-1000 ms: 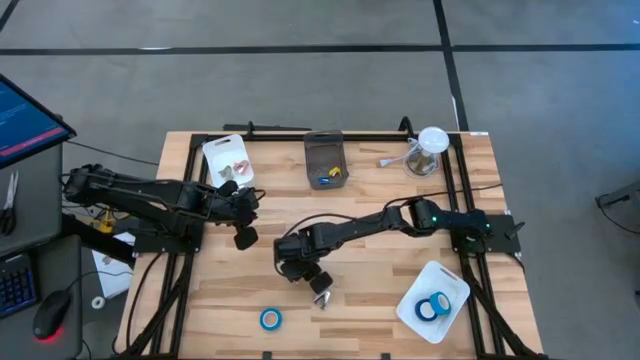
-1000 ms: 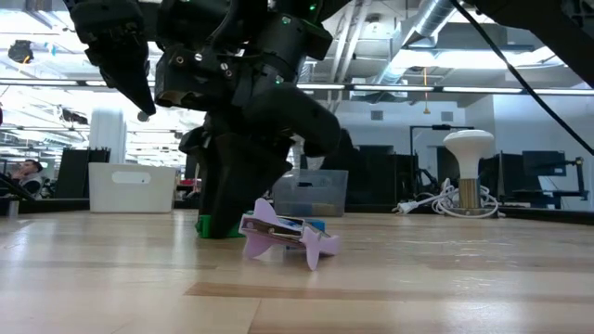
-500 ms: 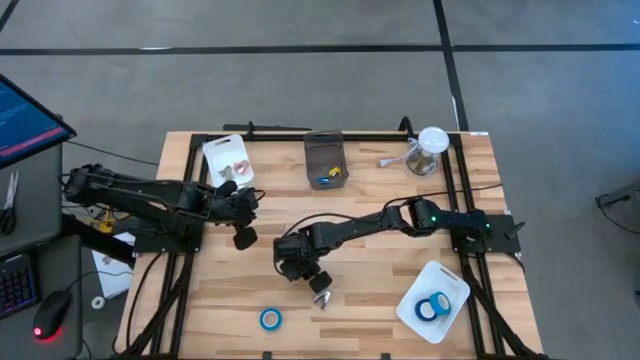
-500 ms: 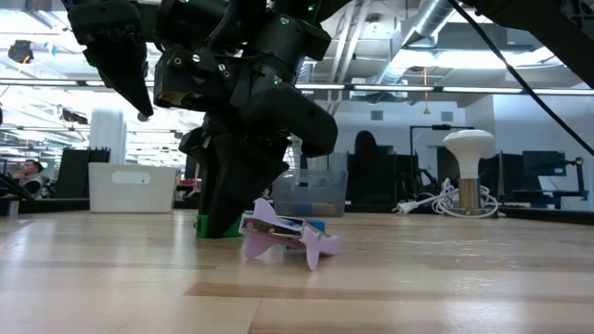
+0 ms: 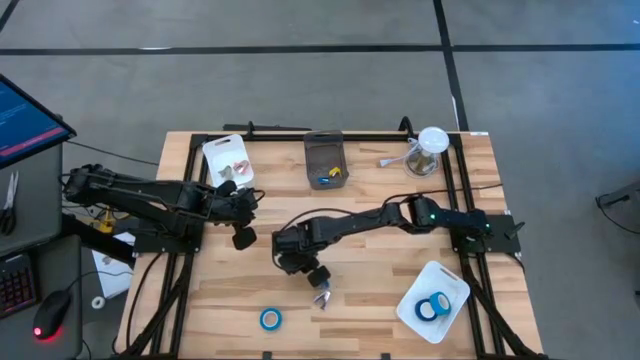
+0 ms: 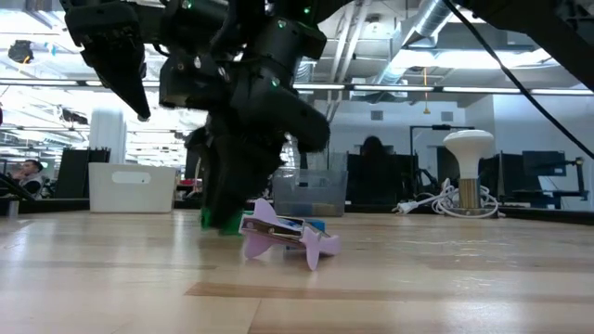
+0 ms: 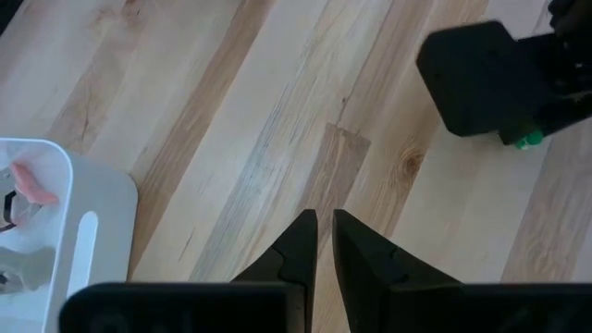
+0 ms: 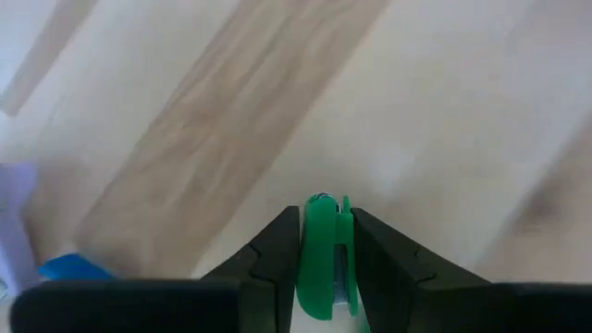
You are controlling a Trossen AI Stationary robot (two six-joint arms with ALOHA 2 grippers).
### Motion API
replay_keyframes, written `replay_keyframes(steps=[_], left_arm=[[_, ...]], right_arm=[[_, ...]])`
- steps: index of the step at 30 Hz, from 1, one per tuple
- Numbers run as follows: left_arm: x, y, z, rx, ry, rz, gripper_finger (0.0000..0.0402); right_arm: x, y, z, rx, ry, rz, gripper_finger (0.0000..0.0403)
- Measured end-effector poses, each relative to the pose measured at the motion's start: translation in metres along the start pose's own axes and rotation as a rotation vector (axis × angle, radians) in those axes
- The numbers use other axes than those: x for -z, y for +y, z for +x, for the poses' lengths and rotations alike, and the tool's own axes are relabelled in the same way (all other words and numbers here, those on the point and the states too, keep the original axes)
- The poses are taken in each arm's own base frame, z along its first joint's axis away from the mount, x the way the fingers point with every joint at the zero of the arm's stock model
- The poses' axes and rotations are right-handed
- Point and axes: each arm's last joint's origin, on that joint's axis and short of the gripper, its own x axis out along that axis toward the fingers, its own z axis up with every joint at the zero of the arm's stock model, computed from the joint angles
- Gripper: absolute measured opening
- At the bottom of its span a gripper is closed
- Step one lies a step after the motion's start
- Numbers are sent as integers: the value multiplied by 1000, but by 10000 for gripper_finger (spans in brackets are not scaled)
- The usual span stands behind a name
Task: Pick and place Stapler, Stapler remover, tape
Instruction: Put the bottom green stapler into the black bin
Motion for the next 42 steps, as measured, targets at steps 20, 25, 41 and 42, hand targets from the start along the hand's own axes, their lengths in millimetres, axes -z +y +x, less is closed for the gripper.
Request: replay_keyframes(steps=[20, 25, 41, 42], left_arm=[[1, 0, 0, -4, 7, 3, 30], [1, 1, 0, -8, 14, 5, 30], [4, 2, 0, -20, 37, 13, 30], [4, 2, 0, -21, 37, 13, 30]], right_arm=[[13, -56, -58, 40, -5, 116, 87], [35, -77, -64, 27, 53, 191, 87], [67, -114, -123, 129, 14, 295, 87], [72, -117, -128, 131, 25, 309, 87]])
